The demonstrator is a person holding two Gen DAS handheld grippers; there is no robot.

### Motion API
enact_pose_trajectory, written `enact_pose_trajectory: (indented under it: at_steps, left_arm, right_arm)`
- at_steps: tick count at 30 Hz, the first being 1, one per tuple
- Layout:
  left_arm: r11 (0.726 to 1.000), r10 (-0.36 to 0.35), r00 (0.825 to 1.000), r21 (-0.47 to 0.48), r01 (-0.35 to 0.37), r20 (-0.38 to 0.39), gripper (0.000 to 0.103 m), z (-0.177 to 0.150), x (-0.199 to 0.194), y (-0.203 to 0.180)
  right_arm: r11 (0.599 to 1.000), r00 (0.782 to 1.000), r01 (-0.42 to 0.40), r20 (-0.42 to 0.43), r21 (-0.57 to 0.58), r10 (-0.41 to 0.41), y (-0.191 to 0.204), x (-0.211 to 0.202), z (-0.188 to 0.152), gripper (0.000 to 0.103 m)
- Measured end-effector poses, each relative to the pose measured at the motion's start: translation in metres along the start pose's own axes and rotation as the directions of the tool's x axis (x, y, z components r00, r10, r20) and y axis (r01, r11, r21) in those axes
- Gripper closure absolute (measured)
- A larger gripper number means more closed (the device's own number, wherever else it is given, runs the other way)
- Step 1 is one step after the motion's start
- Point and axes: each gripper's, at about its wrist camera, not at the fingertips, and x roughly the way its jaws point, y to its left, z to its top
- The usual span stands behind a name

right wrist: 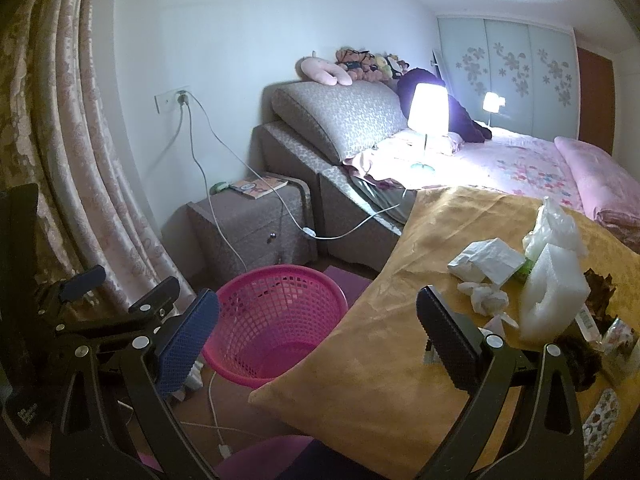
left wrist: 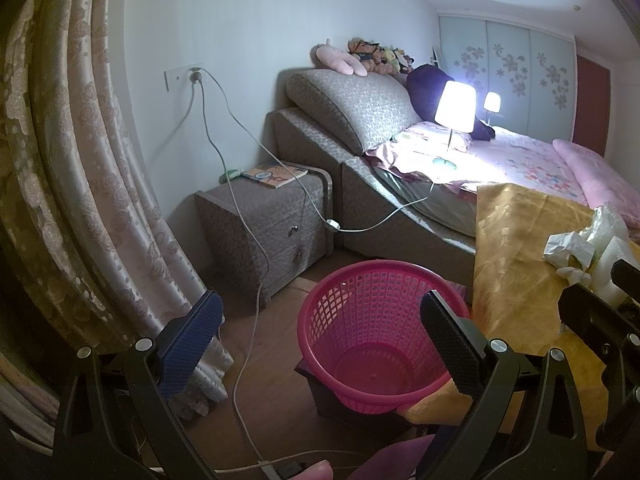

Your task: Collect trash

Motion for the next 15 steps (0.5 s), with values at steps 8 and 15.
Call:
enact_pose_trajectory:
  at_steps: [8, 15]
  left_arm:
    - [1.000, -0.002, 1.000, 0.006, 0.002, -0.004, 0.008, -0.0036, 0.0010, -0.0016]
    - [1.000, -0.002, 1.000, 0.013, 0.002, -0.011, 0.008, -0.0074, 0.0030, -0.0041]
  right_arm:
    - [1.000, 1.000, -0.002, -0.001, -0.001, 0.002, -0.0015, 0.0002, -0.0004, 0.007]
    - [1.000, 1.000, 0.000, -0.004, 0.005, 0.000, -0.0033, -0.0002, -0.0057, 0.007]
